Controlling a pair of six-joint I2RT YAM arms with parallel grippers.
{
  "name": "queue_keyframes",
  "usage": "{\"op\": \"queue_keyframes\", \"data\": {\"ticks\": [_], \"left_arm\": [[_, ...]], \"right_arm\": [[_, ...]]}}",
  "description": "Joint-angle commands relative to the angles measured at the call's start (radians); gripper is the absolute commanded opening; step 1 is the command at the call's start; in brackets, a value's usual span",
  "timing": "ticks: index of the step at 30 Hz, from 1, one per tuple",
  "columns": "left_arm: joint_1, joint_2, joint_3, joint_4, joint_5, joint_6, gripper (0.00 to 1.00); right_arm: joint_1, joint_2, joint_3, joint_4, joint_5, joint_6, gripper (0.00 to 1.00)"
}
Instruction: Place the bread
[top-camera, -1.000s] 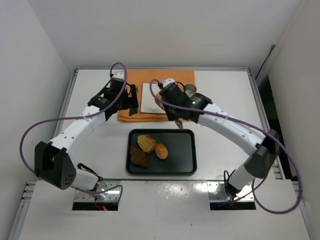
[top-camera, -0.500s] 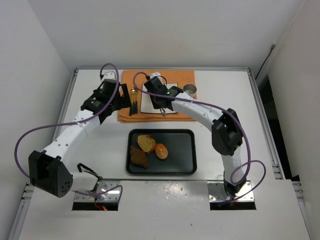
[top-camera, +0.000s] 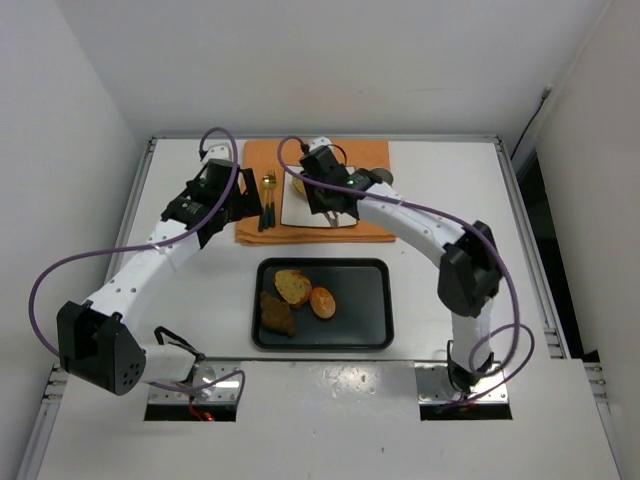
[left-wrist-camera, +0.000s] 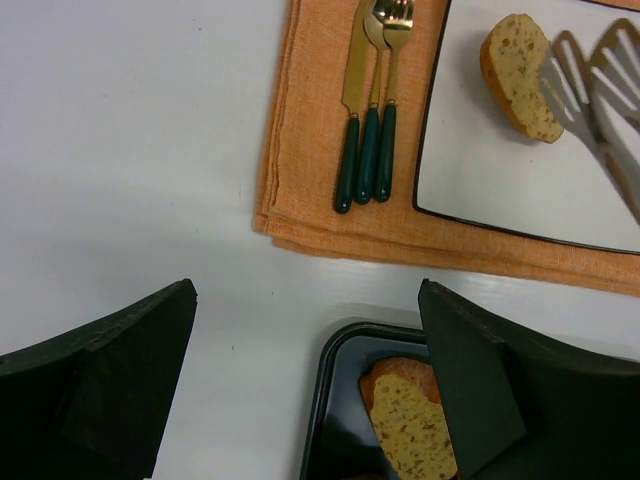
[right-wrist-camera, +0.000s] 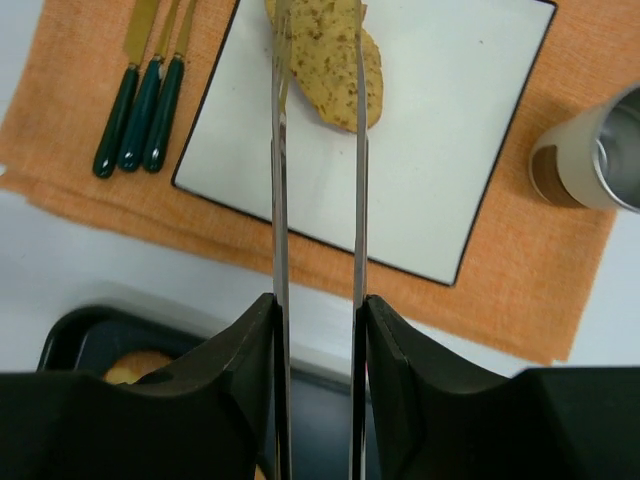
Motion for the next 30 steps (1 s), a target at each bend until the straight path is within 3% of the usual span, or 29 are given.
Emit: {"op": "queue_keyframes", "data": {"ticks": [1, 6, 13, 18, 30], "left_arm": [[0.011, -0.037, -0.002, 0.007, -0.005, 0.004, 0.99], [0.020, -0.049, -0.002, 0.007, -0.029, -0.016, 0.99], [0.020, -0.031, 0.007, 0.007, -0.029, -0.005, 0.99], [0.020, -0.009, 0.017, 0.007, -0.020, -0.014, 0.99], [0.020, 0.000, 0.017, 0.007, -0.002, -0.014, 0.99]], "right_arm": [[0.018, -0.197, -0.050, 0.046, -0.006, -0.006, 0.39], [0.040, -0.456, -0.354, 0.017, -0.148, -0.003, 0.44], [0.101, -0.680, -0.644, -0.078, -0.343, 0.037, 0.47], [0.175, -0.776, -0.719, -0.131, -0.374, 0.077, 0.50], [0.253, -0.744, -0.769, -0.194, -0.383, 0.095, 0.52]]}}
